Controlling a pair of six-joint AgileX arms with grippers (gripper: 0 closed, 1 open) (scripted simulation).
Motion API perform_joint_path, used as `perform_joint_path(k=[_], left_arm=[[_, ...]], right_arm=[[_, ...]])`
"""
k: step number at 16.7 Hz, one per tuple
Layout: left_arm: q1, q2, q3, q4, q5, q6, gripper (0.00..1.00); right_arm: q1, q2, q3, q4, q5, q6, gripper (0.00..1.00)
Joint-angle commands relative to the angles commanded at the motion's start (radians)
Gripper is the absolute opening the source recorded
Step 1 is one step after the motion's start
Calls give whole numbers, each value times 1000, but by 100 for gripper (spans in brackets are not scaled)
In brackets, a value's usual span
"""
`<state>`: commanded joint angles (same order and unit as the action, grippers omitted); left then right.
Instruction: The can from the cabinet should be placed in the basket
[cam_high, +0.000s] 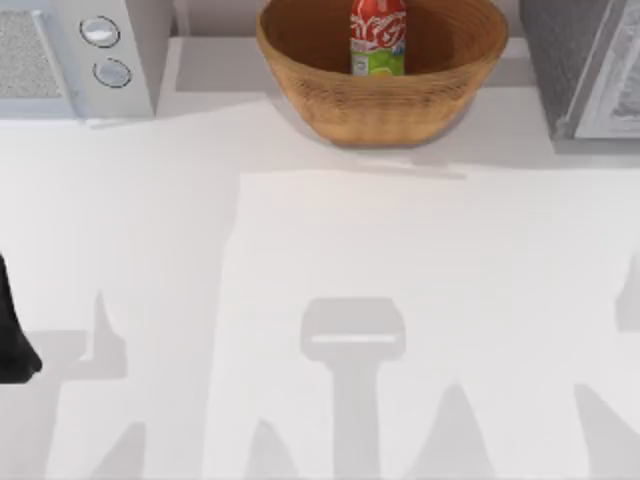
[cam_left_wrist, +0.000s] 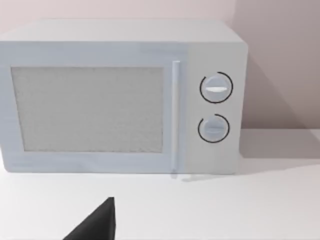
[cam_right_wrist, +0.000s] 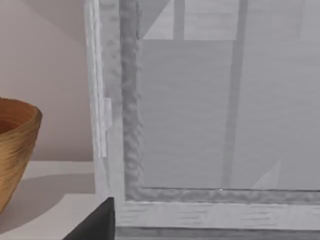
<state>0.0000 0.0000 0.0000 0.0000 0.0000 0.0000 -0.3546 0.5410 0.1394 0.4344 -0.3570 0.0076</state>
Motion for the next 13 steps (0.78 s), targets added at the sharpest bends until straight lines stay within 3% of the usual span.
perform_joint_path(k=[8,13], left_arm=[[0,0,0,0,0,0,100],[0,0,0,0,0,0,100]], right_arm=[[-430,642,151,501,-419,10,100],[-615,928,212,713,-599,21,100]])
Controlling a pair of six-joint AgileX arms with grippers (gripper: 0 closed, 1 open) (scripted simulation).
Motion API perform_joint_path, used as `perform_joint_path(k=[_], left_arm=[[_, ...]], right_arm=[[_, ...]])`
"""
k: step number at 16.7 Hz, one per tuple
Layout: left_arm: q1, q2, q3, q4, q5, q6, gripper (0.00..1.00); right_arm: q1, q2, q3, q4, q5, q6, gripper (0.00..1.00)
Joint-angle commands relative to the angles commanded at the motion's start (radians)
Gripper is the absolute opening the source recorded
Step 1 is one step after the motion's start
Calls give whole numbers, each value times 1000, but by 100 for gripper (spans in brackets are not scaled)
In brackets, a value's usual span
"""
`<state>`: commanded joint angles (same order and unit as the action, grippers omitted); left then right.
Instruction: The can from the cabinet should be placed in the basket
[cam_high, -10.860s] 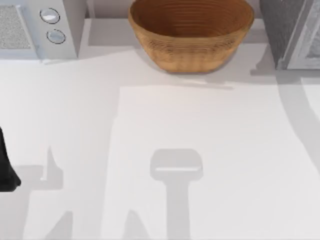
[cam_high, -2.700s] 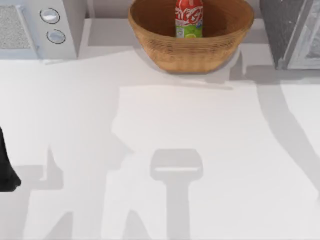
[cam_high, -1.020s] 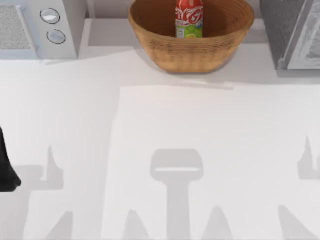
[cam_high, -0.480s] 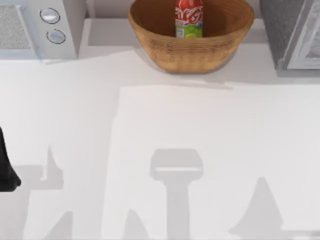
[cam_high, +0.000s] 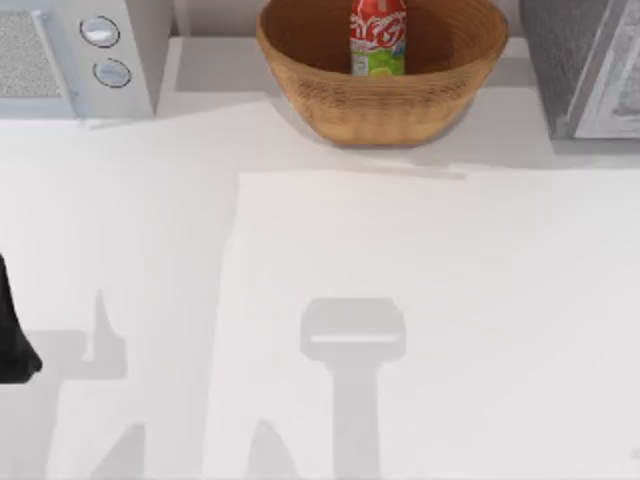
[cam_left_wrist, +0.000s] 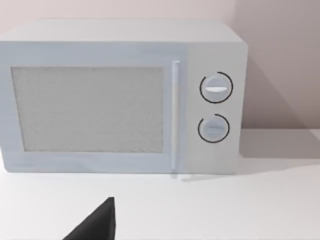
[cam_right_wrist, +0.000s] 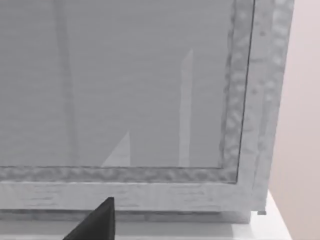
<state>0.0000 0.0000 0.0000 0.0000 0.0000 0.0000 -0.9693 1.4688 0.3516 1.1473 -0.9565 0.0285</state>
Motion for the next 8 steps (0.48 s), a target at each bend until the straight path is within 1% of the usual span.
perform_joint_path(k=[3,8], left_arm=[[0,0,0,0,0,0,100],[0,0,0,0,0,0,100]], right_arm=[[-51,76,15,56,-50,1,100],[-52,80,12,58,-52,0,100]])
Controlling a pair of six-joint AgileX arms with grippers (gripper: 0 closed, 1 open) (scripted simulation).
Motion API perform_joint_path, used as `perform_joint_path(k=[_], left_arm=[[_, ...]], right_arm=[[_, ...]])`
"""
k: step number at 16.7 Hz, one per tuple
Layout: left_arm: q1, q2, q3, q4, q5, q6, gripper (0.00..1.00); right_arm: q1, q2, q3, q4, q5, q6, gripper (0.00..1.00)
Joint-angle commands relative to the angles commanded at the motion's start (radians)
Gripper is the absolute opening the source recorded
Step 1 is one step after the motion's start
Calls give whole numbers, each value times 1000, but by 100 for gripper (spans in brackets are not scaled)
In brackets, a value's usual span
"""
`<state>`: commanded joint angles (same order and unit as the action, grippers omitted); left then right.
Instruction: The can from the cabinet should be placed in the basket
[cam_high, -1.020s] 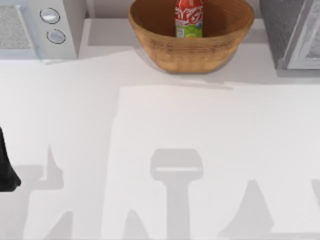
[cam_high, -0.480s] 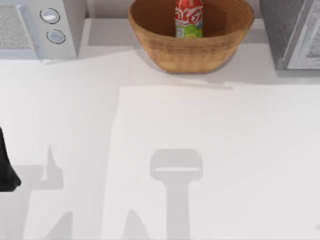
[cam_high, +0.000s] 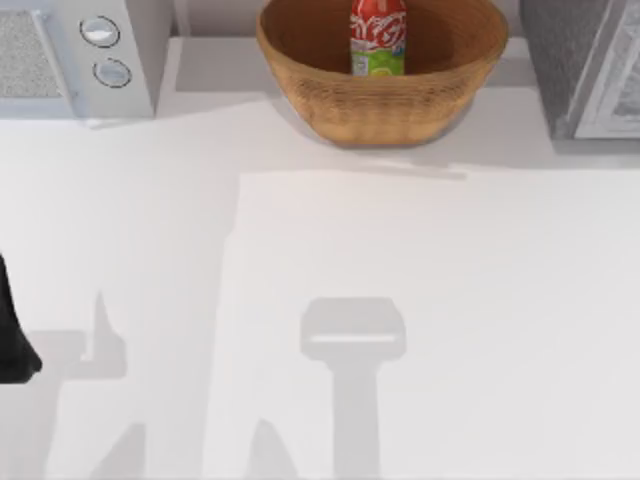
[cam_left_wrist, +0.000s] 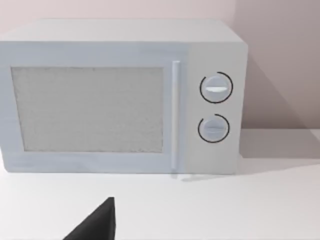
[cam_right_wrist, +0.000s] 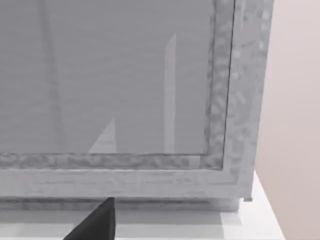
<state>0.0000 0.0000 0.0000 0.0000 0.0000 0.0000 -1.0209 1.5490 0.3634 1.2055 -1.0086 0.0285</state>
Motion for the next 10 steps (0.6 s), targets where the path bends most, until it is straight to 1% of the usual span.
perform_joint_path(k=[3,5,7,10], left_arm=[[0,0,0,0,0,0,100],[0,0,0,0,0,0,100],[0,0,0,0,0,0,100],[0,0,0,0,0,0,100]], right_arm=[[-5,-3,33,-32,-2,0,100],[-12,-8,105,-105,-6,0,100],[-21,-15,212,-219,-13,0,100],[-31,-34,417,-454,-25,0,100]])
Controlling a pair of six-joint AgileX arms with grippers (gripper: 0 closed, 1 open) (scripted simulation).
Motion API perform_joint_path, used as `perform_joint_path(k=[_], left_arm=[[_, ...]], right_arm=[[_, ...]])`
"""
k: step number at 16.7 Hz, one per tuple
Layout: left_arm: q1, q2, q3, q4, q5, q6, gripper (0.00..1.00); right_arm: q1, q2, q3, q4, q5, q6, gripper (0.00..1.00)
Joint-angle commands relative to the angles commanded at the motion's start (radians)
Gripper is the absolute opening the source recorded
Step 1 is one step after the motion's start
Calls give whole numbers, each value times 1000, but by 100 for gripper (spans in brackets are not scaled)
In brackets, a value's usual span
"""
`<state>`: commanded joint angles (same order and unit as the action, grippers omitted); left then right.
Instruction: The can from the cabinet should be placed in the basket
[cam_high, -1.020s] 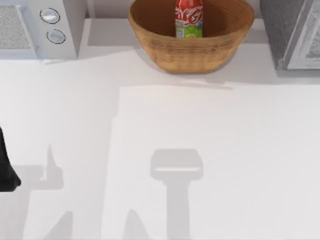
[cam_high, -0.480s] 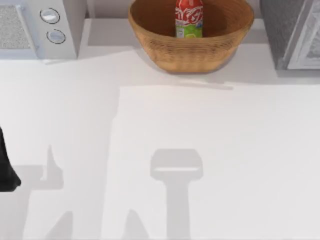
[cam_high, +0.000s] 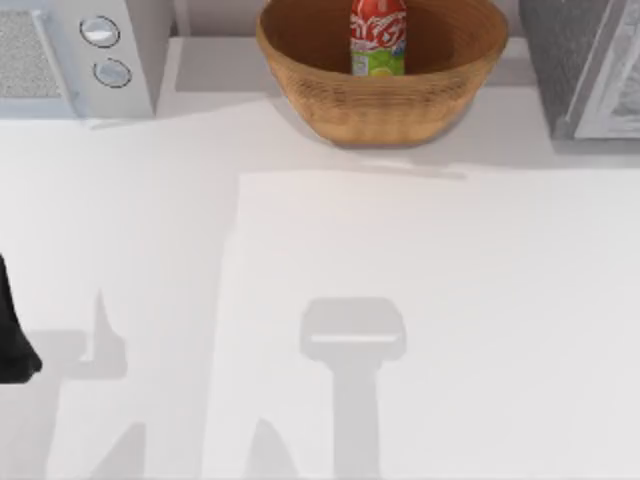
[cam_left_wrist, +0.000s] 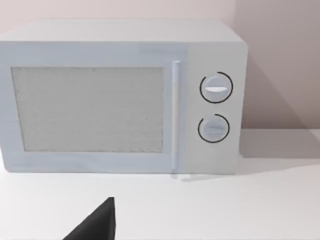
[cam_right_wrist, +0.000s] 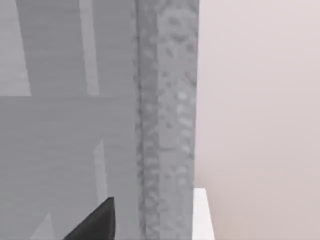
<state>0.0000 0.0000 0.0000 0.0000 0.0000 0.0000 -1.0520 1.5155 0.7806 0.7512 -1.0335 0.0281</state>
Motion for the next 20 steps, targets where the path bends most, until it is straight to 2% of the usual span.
perform_joint_path(k=[7,11,15,20], left_arm=[[0,0,0,0,0,0,100],[0,0,0,0,0,0,100],[0,0,0,0,0,0,100],[0,0,0,0,0,0,100]], right_arm=[[-5,-80,554,-671,-12,-1,100],[2,-136,811,-974,-6,0,100],[10,-173,951,-1122,1,0,100],[7,-175,962,-1130,0,1,100]])
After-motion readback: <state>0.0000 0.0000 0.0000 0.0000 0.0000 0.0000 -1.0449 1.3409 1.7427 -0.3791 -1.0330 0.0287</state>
